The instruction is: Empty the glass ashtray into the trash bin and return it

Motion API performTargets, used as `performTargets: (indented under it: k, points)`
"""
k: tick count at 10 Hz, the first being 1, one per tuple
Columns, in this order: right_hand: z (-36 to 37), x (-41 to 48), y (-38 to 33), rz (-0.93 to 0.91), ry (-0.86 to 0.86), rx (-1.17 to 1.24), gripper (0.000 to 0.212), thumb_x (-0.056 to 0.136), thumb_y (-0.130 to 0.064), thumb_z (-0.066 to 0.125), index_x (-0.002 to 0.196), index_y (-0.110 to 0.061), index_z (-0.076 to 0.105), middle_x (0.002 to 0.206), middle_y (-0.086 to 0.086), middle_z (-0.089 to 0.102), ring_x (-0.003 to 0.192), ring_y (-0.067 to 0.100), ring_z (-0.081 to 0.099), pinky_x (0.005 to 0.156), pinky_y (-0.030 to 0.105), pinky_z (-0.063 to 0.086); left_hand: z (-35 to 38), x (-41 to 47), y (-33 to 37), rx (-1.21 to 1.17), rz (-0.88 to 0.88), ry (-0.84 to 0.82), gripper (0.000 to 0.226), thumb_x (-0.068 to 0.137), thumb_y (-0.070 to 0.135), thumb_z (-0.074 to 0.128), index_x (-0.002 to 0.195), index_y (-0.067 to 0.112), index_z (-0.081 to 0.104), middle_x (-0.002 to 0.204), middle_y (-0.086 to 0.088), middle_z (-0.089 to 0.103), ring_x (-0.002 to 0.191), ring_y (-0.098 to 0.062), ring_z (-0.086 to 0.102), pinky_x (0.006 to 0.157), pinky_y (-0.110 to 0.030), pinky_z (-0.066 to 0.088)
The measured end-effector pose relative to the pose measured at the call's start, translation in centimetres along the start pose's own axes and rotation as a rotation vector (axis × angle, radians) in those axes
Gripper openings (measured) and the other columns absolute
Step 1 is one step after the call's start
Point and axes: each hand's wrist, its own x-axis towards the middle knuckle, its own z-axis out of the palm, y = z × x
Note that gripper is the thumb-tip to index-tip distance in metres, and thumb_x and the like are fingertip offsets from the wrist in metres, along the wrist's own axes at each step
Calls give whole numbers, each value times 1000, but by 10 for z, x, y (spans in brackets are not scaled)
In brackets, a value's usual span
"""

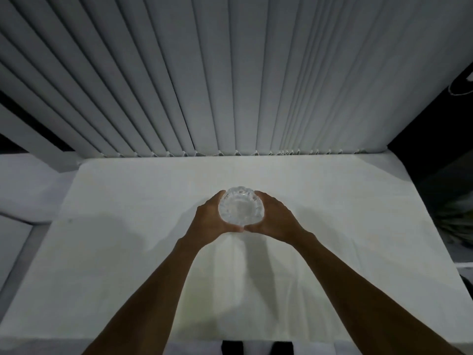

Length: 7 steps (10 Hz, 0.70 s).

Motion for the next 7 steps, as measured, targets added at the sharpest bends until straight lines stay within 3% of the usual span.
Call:
performTargets:
  k: [2, 3, 5, 6, 7]
  points:
    - [40, -10, 42, 84, 8, -33, 105, 62, -64, 91, 149, -37, 41, 147, -17, 54, 133, 10, 52, 102, 34, 49, 37, 1, -36, 11, 18, -20, 103, 43, 48, 108, 135, 28, 65, 121, 17, 72, 111, -5, 67, 96, -24, 55]
    - [51, -11, 49, 94, 17, -38, 106, 62, -63, 92, 151, -34, 41, 150, -15, 53, 136, 11, 51, 106, 38, 50, 45, 0, -46, -1, 12, -4, 106, 39, 57, 102, 133, 26, 64, 122, 13, 73, 113, -13, 70, 98, -35, 59]
    - [58, -9, 57, 95, 15, -79, 104, 69, -51, 92, 154, -24, 37, 155, -9, 47, 142, 13, 43, 108, 30, 40, 50, 2, -51, 109, 53, 38, 106, 41, 55, 103, 133, 20, 63, 119, 6, 71, 109, -17, 70, 96, -40, 60]
    - [56, -8, 57, 66, 26, -100, 108, 67, -56, 91, 155, -25, 37, 155, -10, 46, 143, 13, 42, 113, 37, 45, 50, 8, -52, 275, 72, 18, 130, 44, 72, 94, 152, 14, 50, 146, -1, 60, 139, -24, 57, 113, -49, 49]
    - [42, -6, 46, 55, -9, -189, 121, 69, -67, 87, 160, -13, 29, 164, 1, 38, 152, 21, 31, 119, 40, 38, 36, 9, -31, 385, 23, -107, 145, 59, 79, 86, 168, 11, 19, 176, -4, 23, 165, -24, 14, 131, -51, 19]
